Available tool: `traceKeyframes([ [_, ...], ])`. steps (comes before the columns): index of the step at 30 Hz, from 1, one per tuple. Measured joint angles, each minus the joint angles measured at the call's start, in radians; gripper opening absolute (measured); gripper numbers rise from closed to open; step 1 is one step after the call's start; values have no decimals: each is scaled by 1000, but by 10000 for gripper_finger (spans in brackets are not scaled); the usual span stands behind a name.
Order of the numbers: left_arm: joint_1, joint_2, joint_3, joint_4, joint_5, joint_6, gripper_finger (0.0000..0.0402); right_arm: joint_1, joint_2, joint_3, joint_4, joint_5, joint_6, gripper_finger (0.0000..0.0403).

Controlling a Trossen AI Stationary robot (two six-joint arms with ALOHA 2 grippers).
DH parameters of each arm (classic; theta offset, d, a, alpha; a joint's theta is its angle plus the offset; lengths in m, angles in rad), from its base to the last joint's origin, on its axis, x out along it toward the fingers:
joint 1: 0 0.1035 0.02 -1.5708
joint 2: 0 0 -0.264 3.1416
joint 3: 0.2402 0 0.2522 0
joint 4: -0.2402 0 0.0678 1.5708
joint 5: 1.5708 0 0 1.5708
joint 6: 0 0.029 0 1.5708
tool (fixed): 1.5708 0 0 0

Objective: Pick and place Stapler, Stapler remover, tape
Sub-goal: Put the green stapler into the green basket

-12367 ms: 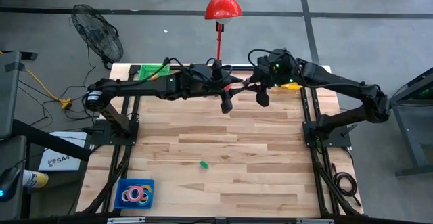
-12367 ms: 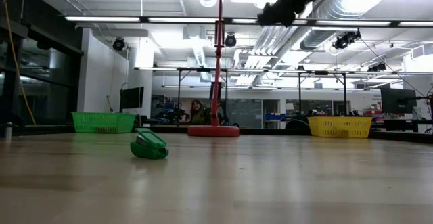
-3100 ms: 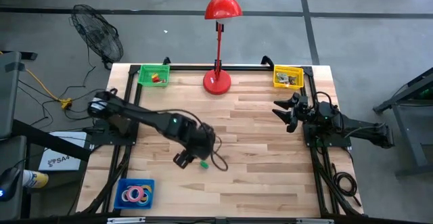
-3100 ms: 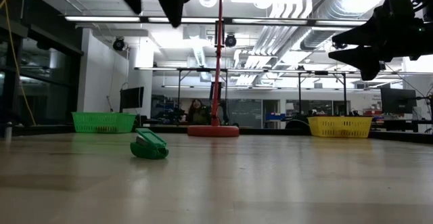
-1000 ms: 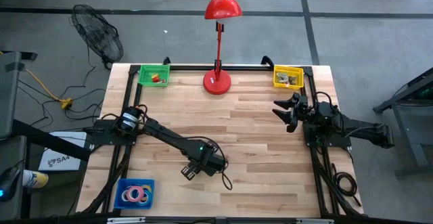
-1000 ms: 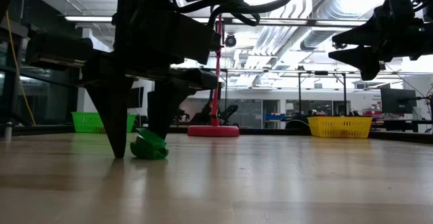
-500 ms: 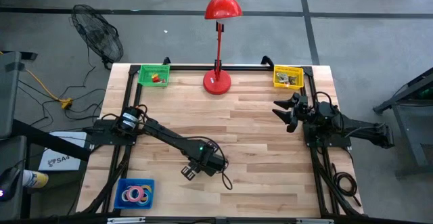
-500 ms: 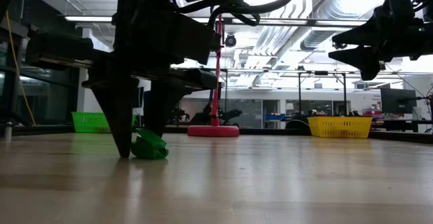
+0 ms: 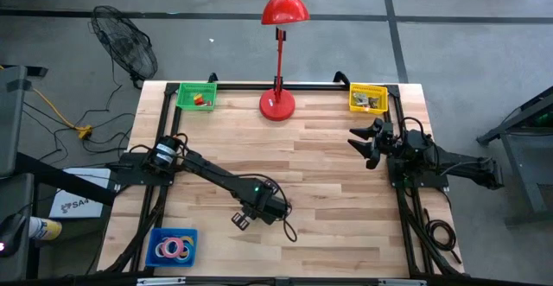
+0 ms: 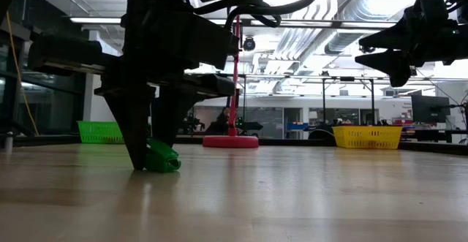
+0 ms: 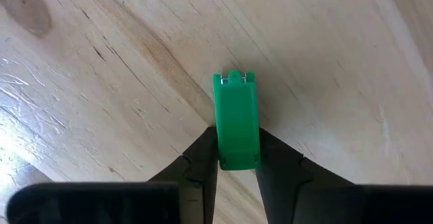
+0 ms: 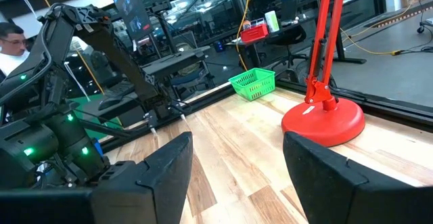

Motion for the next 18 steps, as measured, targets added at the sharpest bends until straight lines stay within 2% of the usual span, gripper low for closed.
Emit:
traceKeyframes([
  [9,14,-34,-5,-7,-6,-66,76,0,0,0,0,0,0,223],
  [18,89,-103,-4,-111,-36,-156,75,0,0,0,0,0,0,222],
])
